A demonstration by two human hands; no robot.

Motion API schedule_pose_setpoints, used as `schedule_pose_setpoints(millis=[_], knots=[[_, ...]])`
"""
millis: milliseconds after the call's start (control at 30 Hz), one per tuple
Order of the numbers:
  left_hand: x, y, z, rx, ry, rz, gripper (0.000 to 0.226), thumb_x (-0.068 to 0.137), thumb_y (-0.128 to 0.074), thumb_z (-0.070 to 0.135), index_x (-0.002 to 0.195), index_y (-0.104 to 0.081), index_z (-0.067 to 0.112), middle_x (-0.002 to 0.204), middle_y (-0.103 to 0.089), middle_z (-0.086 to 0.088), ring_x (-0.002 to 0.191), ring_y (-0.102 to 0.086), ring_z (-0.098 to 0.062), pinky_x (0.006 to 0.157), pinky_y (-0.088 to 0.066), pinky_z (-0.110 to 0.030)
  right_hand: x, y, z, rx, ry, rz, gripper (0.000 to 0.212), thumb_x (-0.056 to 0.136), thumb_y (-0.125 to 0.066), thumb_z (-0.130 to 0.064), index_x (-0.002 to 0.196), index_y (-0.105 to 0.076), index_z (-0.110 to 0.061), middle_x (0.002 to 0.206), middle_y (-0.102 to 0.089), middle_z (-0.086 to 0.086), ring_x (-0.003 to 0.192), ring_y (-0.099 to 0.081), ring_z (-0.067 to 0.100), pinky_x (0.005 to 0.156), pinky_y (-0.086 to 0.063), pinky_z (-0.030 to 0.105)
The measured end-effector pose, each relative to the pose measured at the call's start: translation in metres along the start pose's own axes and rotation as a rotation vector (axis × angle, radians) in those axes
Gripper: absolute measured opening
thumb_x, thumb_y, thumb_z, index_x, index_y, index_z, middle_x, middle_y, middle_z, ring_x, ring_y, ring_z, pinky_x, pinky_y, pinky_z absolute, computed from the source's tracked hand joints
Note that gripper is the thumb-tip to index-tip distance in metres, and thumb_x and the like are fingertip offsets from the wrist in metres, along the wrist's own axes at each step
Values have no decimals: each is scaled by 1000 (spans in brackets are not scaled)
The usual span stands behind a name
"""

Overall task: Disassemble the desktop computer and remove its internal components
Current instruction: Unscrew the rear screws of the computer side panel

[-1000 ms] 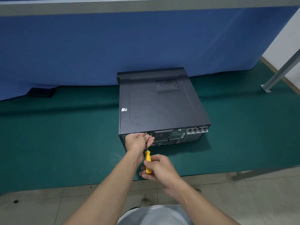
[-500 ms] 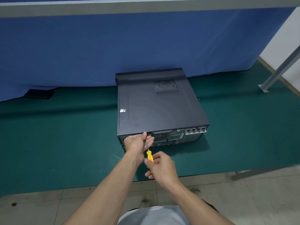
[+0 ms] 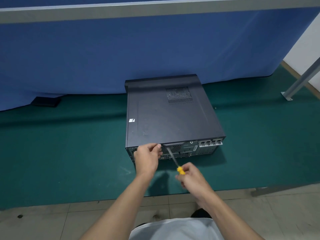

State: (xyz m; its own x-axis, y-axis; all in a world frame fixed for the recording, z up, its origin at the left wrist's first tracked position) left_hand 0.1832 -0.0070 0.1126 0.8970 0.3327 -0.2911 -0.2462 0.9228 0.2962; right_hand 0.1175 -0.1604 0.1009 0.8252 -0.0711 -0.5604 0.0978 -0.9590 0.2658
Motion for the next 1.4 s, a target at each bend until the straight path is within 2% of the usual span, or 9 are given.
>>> schedule_pose_setpoints(millis=[133,267,433,567,700,867,1000,1233,1400], knots=[[-7,-13,22,314,-324,-111,19,88,-71,26,99,-77,13,84,-76,-2,80,-71,-17,83,-55,-35,13,29,-30,258,73,205,26,80,-72,-30,61,-56,-24,45,-43,-15,48,-38,12,55,-31,29],[-14,-36,49,485,-668,-132,14,87,-71,20,94,-77,8,84,-75,-7,74,-69,-25,72,-55,-36,25,50,-58,202,178,264,11,79,-73,-37,76,-69,-28,65,-66,-17,64,-60,2,59,-40,21],[-9,-73,63,599,-815,-208,11,90,-65,12,90,-75,6,76,-72,-9,65,-64,-28,63,-52,-41,44,77,-63,204,168,240,3,80,-75,-24,77,-73,-24,72,-71,-13,67,-63,-2,60,-44,14],[-3,-109,72,610,-871,-309,8,88,-67,11,91,-75,7,78,-73,-6,67,-66,-23,65,-54,-39,62,111,-55,224,108,265,7,78,-76,-18,72,-73,-20,69,-71,-8,68,-65,6,61,-44,20],[13,-148,85,581,-792,-229,22,89,-68,19,109,-70,10,108,-71,-4,99,-65,-23,86,-53,-35,91,164,-50,219,89,403,8,76,-77,-18,71,-72,-19,69,-71,-7,72,-67,11,65,-49,24],[56,-198,88,856,-555,-139,56,101,-37,45,145,-39,11,156,-31,-6,144,-25,-22,118,-16,-39,152,231,-44,-63,83,487,10,81,-72,-21,72,-69,-21,71,-68,-4,75,-64,20,66,-50,31],[78,-218,84,1007,-434,12,63,101,-16,50,153,-21,14,161,-17,-1,148,-10,-15,119,-6,-42,217,264,-39,-305,90,462,12,85,-66,-20,74,-66,-23,77,-68,5,79,-62,28,68,-52,35],[79,-218,82,1064,-363,62,63,99,-18,52,153,-23,19,161,-16,5,148,-7,-8,119,-6,-39,323,279,-41,-630,125,415,15,87,-56,-20,92,-70,-19,97,-67,13,90,-62,37,74,-52,38],[78,-219,85,1076,-325,59,62,99,-22,51,153,-24,20,160,-17,6,148,-6,-6,120,-8,-39,373,274,-50,-663,130,412,13,85,-59,-22,92,-69,-15,94,-67,15,86,-62,37,70,-48,36]])
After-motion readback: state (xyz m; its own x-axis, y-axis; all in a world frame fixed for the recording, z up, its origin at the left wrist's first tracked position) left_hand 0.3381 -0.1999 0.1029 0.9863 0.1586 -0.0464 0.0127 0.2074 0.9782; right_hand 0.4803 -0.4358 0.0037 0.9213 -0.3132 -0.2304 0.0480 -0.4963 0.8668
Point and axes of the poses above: each hand's wrist, its own x-axis towards the middle knuckle, its own y-axis out of the back of the hand, z = x × y, the point moved 3 cm from there along x, towards the middle knuckle
